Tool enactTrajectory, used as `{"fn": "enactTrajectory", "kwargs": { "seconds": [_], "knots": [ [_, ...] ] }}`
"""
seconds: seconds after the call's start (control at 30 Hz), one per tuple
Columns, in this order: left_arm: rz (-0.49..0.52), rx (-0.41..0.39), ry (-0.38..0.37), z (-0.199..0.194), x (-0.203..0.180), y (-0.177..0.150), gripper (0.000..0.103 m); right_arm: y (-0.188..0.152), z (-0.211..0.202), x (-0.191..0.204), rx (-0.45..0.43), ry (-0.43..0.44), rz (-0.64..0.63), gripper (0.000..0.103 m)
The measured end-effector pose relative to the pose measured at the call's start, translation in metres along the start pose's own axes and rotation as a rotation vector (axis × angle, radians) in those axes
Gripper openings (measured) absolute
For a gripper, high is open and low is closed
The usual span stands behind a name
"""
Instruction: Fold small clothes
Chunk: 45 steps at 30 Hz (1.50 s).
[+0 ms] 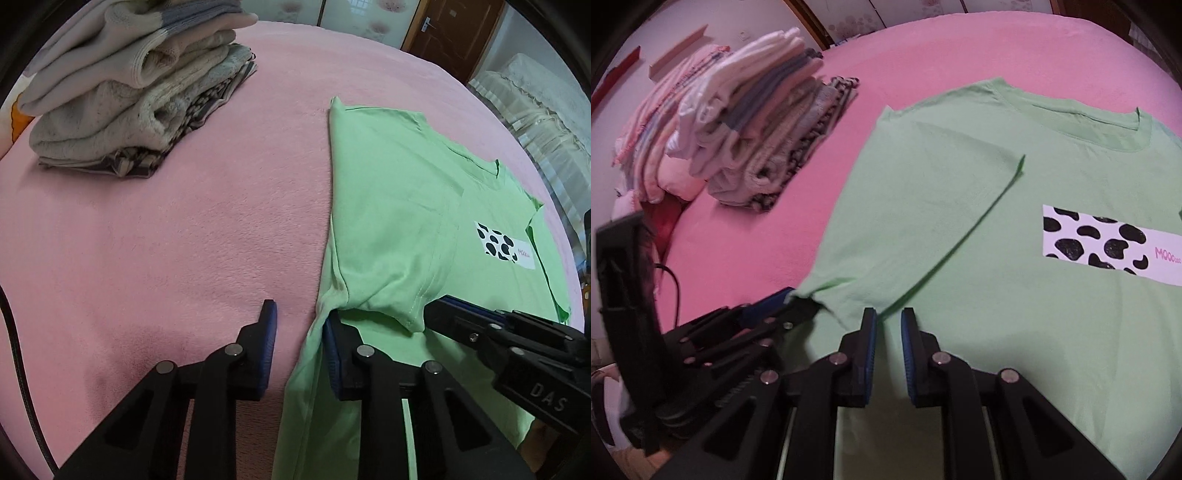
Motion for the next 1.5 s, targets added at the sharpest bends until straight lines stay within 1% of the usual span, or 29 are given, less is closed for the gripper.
{"fn": "enactTrajectory", "kwargs": {
  "seconds": [0.07,0.13,0.17,0.23,0.27,0.3,0.37,0.43,0.5,0.57,0.67,0.73,0.8,0.87,0.93,0.97,1.03,1.07,1.13,1.17,1.23,1.3,1.37,1.4,1.43,1.5],
  "knots": [
    [0.011,-0.001,0.008,0.002,-0.001,-0.001,0.024,-0.001,0.002,-0.003,-0.004,-0.012,-0.005,0.008],
    [0.030,0.004,0.016,0.001,-0.003,0.000,0.025,-0.003,0.001,-0.005,-0.003,-0.009,-0.005,0.008],
    [0.037,0.009,0.024,0.000,-0.004,0.000,0.029,-0.003,-0.001,-0.005,0.000,-0.004,-0.001,0.008],
    [0.055,0.027,0.023,-0.005,-0.007,-0.001,0.045,-0.004,-0.010,-0.006,0.003,0.000,0.003,0.008],
    [0.058,0.034,0.030,-0.013,-0.008,-0.004,0.060,-0.005,-0.016,-0.007,-0.006,-0.003,-0.001,0.009],
    [0.064,0.040,0.054,-0.021,-0.008,-0.006,0.070,-0.004,-0.026,-0.006,-0.023,-0.004,-0.014,0.011],
    [0.082,0.037,0.074,-0.037,-0.011,-0.007,0.073,-0.004,-0.046,-0.009,-0.052,-0.008,-0.036,0.011],
    [0.104,0.025,0.090,-0.056,-0.015,-0.006,0.073,-0.004,-0.066,-0.016,-0.080,-0.010,-0.045,0.011],
    [0.125,-0.002,0.075,-0.075,-0.026,-0.001,0.073,-0.005,-0.092,-0.034,-0.116,-0.035,-0.050,0.011],
    [0.144,-0.031,0.042,-0.087,-0.044,0.008,0.073,-0.004,-0.114,-0.054,-0.144,-0.068,-0.046,0.011],
    [0.175,-0.074,-0.048,-0.094,-0.088,0.029,0.073,0.001,-0.153,-0.101,-0.192,-0.141,-0.029,0.011],
    [0.200,-0.087,-0.093,-0.085,-0.125,0.045,0.073,0.010,-0.176,-0.134,-0.227,-0.194,-0.021,0.011],
    [0.221,-0.090,-0.159,-0.070,-0.166,0.059,0.073,0.026,-0.197,-0.171,-0.262,-0.248,-0.011,0.011],
    [0.236,-0.082,-0.253,-0.049,-0.212,0.071,0.073,0.041,-0.212,-0.200,-0.279,-0.255,0.002,0.011],
    [0.241,-0.061,-0.296,-0.027,-0.246,0.079,0.073,0.061,-0.221,-0.231,-0.285,-0.244,0.013,0.011],
    [0.242,-0.044,-0.312,-0.013,-0.262,0.084,0.073,0.073,-0.224,-0.247,-0.285,-0.245,0.016,0.011],
    [0.227,-0.011,-0.314,0.011,-0.279,0.090,0.073,0.091,-0.221,-0.268,-0.278,-0.249,0.020,0.011],
    [0.219,0.002,-0.311,0.022,-0.285,0.093,0.073,0.100,-0.218,-0.282,-0.270,-0.259,0.026,0.011],
    [0.200,0.028,-0.296,0.042,-0.295,0.097,0.071,0.113,-0.210,-0.297,-0.259,-0.267,0.044,0.011],
    [0.196,0.038,-0.289,0.050,-0.297,0.099,0.071,0.119,-0.205,-0.304,-0.253,-0.261,0.055,0.011],
    [0.179,0.049,-0.288,0.061,-0.302,0.101,0.071,0.130,-0.193,-0.312,-0.242,-0.217,0.087,0.011],
    [0.175,0.032,-0.293,0.065,-0.305,0.103,0.071,0.138,-0.184,-0.316,-0.241,-0.178,0.101,0.014],
    [0.175,0.018,-0.297,0.069,-0.310,0.107,0.069,0.146,-0.176,-0.318,-0.246,-0.174,0.098,0.024],
    [0.177,0.009,-0.298,0.069,-0.311,0.108,0.062,0.150,-0.170,-0.320,-0.249,-0.183,0.098,0.025],
    [0.184,0.008,-0.296,0.071,-0.313,0.109,0.057,0.154,-0.166,-0.322,-0.248,-0.188,0.100,0.026],
    [0.206,0.005,-0.283,0.074,-0.315,0.110,0.037,0.159,-0.155,-0.324,-0.233,-0.179,0.101,0.026]
  ]
}}
Point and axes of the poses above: each gripper's, at about its wrist camera, not at the fingertips, and z roughly the way its jaws point, x to its left, y to its top, the point moved 10 cm from there along z, roughly the way its jaws point, and after that the axes turned 8 degrees about z, right-handed, at the moved point
